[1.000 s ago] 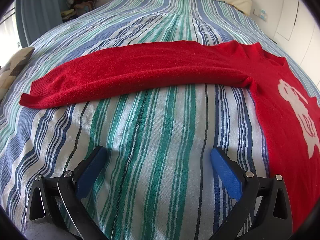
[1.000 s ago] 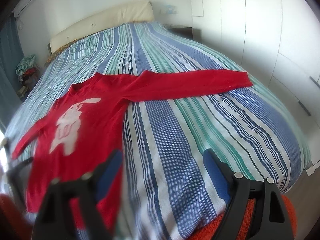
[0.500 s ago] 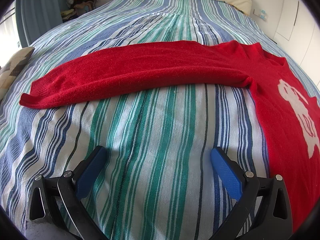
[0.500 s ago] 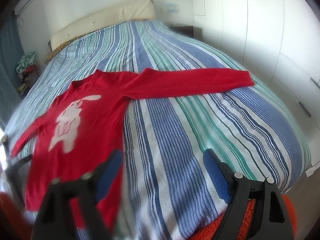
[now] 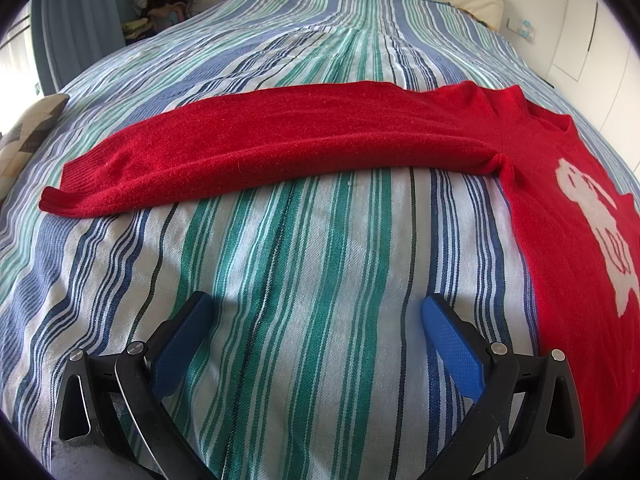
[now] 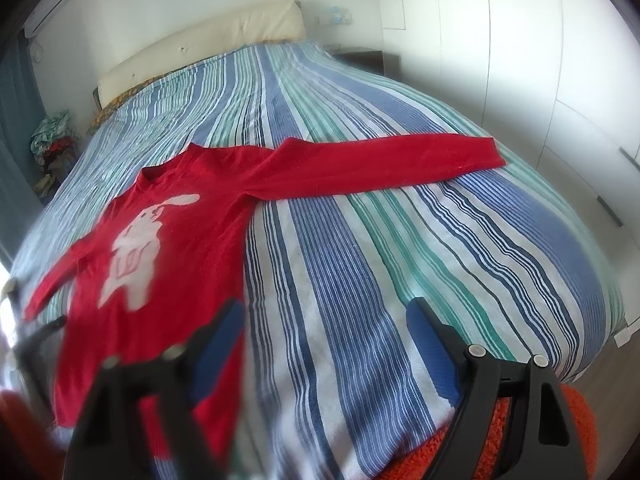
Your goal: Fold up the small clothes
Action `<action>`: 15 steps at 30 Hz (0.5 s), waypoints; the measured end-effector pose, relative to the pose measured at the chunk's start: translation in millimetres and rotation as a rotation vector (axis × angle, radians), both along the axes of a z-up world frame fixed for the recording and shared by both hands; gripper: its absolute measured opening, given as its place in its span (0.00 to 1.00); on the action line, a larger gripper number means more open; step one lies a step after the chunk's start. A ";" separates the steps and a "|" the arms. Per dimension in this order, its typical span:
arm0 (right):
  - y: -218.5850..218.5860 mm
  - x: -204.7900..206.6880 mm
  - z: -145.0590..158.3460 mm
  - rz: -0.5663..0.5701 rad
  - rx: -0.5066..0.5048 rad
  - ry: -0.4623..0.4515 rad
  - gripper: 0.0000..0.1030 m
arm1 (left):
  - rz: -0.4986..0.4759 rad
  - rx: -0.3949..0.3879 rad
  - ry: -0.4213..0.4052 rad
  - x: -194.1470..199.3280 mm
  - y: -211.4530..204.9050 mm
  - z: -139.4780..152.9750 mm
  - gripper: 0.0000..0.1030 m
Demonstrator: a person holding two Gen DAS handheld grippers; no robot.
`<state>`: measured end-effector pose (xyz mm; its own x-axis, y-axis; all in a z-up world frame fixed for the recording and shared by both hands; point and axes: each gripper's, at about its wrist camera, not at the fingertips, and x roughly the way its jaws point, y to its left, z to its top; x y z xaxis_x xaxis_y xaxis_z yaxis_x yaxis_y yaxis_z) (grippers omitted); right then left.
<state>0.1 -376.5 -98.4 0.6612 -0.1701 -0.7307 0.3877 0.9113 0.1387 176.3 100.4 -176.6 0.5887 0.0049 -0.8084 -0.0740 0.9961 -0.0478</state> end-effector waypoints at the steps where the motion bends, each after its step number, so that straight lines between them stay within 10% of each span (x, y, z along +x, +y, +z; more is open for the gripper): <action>1: -0.5 -0.2 0.2 0.000 0.001 -0.001 0.80 | 0.000 0.000 0.000 0.0 0.0 0.0 1.00; 15: -3.0 -2.8 -0.5 -0.007 0.012 -0.002 0.80 | 0.000 0.000 0.000 0.0 -0.2 -0.1 1.00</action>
